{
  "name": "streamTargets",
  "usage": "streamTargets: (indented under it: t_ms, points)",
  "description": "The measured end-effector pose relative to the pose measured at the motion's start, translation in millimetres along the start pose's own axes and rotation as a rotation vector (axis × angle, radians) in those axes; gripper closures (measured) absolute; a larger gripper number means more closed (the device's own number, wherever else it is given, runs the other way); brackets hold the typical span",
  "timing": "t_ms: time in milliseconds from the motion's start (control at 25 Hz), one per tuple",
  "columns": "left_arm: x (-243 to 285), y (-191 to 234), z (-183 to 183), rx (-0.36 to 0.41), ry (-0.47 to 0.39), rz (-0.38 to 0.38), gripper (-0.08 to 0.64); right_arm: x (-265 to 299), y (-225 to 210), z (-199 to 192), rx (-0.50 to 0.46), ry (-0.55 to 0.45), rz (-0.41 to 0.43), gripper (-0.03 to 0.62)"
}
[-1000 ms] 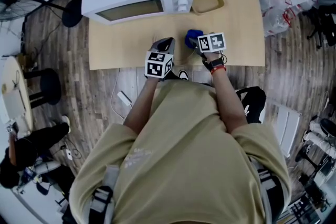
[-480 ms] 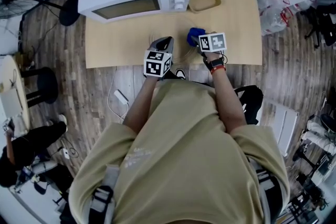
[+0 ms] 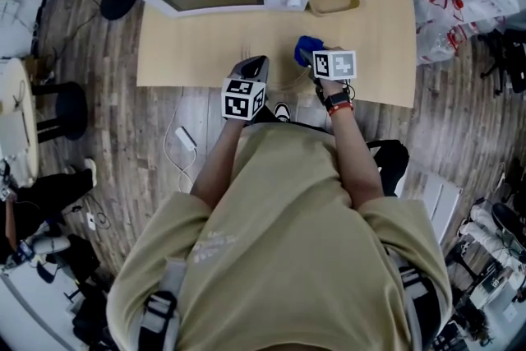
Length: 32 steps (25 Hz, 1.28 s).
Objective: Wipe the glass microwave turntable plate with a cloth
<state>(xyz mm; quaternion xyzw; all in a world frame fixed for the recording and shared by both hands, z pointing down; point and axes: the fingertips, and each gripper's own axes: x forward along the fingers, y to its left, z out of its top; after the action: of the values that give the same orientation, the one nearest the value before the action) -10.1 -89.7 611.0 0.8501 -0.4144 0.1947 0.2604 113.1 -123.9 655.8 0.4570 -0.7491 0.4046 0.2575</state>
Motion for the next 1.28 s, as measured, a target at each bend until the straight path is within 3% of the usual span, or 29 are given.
streamTargets:
  t_ms: [320,480,920,1280]
  points:
    - [-34.1,33.3,-17.3,-0.024,-0.001,0.121,0.541,35.4,95.4,5.1,0.011,0.043,0.291,0.446]
    - [-50.1,49.8,-23.5,-0.055,-0.008,0.175,0.541,50.7,129.1,1.6,0.048,0.099,0.374,0.450]
    - [-77.3,79.4,-30.3,-0.111,-0.027,0.248,0.541,85.5,171.6,-12.6,0.044,0.238,0.410,0.454]
    - [-77.9,85.0,-32.3,-0.126,-0.024,0.256,0.541,102.4,166.3,-20.8,-0.058,0.303,0.313,0.462]
